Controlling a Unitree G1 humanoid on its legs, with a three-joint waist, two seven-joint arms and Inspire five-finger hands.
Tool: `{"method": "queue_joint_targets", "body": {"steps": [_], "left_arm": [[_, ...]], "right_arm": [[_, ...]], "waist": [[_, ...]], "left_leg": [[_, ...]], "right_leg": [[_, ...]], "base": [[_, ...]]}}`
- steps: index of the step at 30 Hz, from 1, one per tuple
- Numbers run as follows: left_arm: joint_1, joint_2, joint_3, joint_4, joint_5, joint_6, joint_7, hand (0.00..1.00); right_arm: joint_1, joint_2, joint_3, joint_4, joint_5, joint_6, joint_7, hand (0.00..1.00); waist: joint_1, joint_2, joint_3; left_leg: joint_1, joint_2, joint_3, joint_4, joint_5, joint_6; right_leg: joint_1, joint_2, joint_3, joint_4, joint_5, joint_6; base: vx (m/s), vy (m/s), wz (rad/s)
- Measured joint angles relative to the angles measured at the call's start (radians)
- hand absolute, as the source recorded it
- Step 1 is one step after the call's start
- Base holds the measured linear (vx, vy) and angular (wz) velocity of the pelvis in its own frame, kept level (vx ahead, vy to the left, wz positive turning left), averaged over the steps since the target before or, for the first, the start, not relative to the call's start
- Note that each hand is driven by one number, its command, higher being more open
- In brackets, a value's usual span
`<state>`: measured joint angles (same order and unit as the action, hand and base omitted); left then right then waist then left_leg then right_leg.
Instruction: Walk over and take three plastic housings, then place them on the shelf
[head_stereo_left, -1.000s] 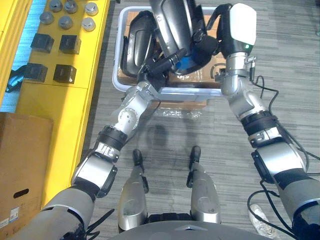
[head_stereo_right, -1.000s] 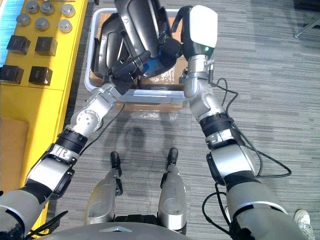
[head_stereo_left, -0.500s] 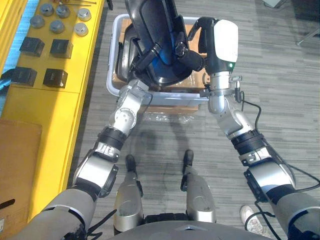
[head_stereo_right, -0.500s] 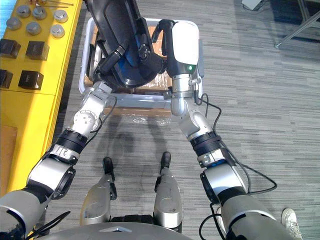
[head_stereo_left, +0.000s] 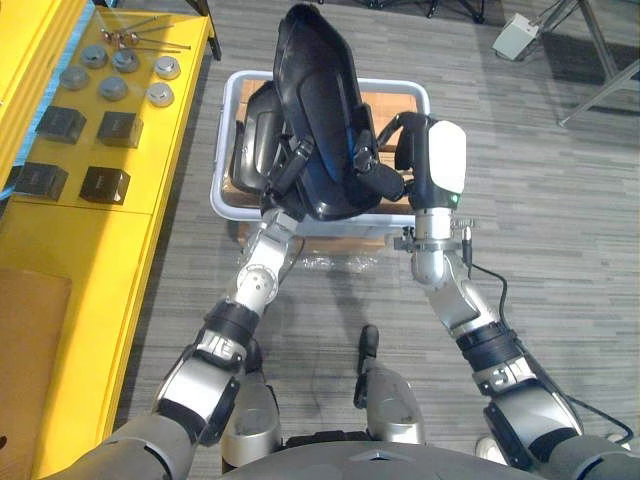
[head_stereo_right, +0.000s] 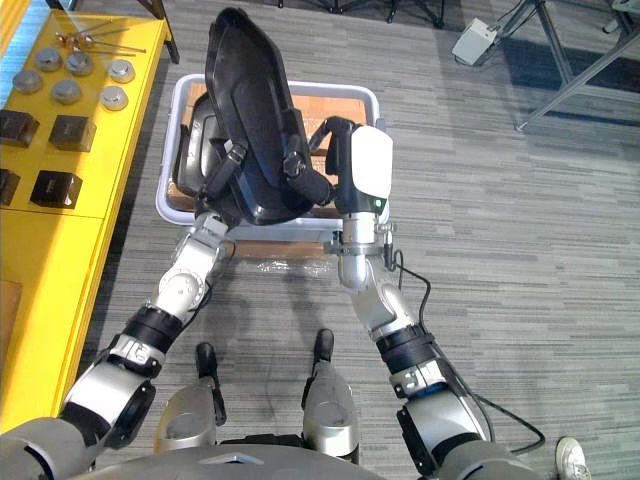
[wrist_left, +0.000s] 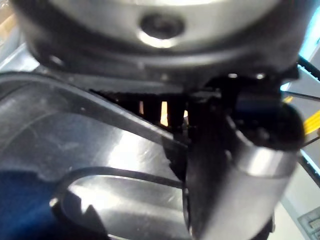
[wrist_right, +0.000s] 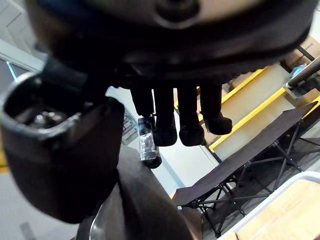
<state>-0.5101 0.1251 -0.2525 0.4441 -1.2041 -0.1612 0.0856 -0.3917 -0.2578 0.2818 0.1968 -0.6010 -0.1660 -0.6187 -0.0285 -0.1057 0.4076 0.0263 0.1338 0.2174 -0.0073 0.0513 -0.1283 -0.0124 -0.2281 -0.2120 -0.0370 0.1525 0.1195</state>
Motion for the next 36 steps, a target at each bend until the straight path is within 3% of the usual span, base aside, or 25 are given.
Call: {"method": "queue_joint_targets", "body": {"steps": [2, 5, 13, 18, 22, 25, 28, 31, 36], "left_arm": [[0.070, -0.025, 0.015, -0.060, 0.053, -0.016, 0.031, 0.00], [0.104, -0.058, 0.036, -0.094, 0.129, -0.039, 0.071, 0.00], [0.296, -0.117, 0.050, -0.359, 0.774, -0.079, 0.337, 0.00], [0.392, -0.106, 0.078, -0.482, 1.186, -0.073, 0.481, 0.00], [0.480, -0.083, 0.140, -0.558, 1.439, -0.074, 0.621, 0.00], [0.540, -0.078, 0.226, -0.573, 1.469, -0.077, 0.705, 0.00], [0.614, -0.080, 0.291, -0.576, 1.427, -0.079, 0.723, 0.00], [0.719, -0.097, 0.325, -0.640, 1.326, -0.085, 0.710, 0.00], [0.806, -0.138, 0.350, -0.734, 1.146, -0.150, 0.606, 0.00]], "right_arm": [[0.065, 0.024, 0.004, -0.018, 0.052, -0.037, -0.005, 1.00], [0.125, 0.037, 0.018, -0.019, 0.076, -0.047, -0.007, 1.00], [0.253, 0.047, 0.032, -0.175, 0.294, -0.058, -0.025, 1.00], [0.362, 0.059, 0.022, -0.278, 0.564, -0.110, 0.161, 1.00], [0.514, 0.058, -0.044, -0.355, 0.876, -0.130, 0.391, 1.00], [0.620, 0.058, -0.149, -0.389, 0.946, -0.130, 0.504, 1.00], [0.715, 0.077, -0.221, -0.393, 1.038, -0.130, 0.551, 1.00], [0.783, 0.134, -0.269, -0.393, 1.161, -0.108, 0.570, 1.00], [0.818, 0.166, -0.292, -0.358, 1.158, -0.085, 0.553, 1.00]], "waist": [[0.000, 0.005, -0.037], [0.003, 0.014, -0.069], [0.004, 0.077, -0.192], [0.001, 0.073, -0.242], [-0.001, 0.074, -0.268], [-0.006, 0.077, -0.272], [-0.010, 0.077, -0.305], [-0.030, 0.073, -0.328], [-0.027, 0.072, -0.330]], "left_leg": [[0.003, 0.000, 0.000, -0.001, -0.003, -0.001], [0.020, 0.000, -0.003, -0.002, -0.010, 0.000], [0.040, 0.000, -0.003, -0.035, -0.008, 0.003], [0.058, 0.000, 0.009, -0.040, -0.010, 0.000], [0.071, 0.000, 0.021, -0.052, -0.009, 0.000], [0.084, 0.000, 0.036, -0.059, -0.012, -0.004], [0.087, 0.001, 0.052, -0.070, -0.016, -0.008], [0.088, 0.001, 0.057, -0.067, -0.018, -0.009], [0.110, 0.001, 0.067, -0.058, -0.031, -0.010]], "right_leg": [[0.007, 0.000, -0.002, -0.008, 0.000, 0.000], [0.031, 0.001, -0.006, -0.020, 0.000, 0.001], [0.038, 0.004, -0.036, -0.024, -0.004, 0.005], [0.051, 0.005, -0.036, -0.035, -0.004, 0.005], [0.050, 0.005, -0.031, -0.035, -0.010, 0.008], [0.049, 0.006, -0.020, -0.035, -0.015, 0.007], [0.033, 0.010, -0.001, -0.036, -0.019, 0.003], [0.033, 0.010, 0.001, -0.036, -0.017, 0.007], [0.051, 0.011, 0.014, -0.036, -0.020, 0.010]], "base": [[0.00, 0.000, 0.00], [0.00, 0.000, 0.00], [0.00, 0.000, 0.00], [-0.03, 0.000, -0.07], [-0.02, 0.002, -0.08], [-0.01, 0.005, -0.12], [0.00, 0.004, -0.18], [0.04, 0.005, -0.07], [0.01, 0.005, -0.07]]}}
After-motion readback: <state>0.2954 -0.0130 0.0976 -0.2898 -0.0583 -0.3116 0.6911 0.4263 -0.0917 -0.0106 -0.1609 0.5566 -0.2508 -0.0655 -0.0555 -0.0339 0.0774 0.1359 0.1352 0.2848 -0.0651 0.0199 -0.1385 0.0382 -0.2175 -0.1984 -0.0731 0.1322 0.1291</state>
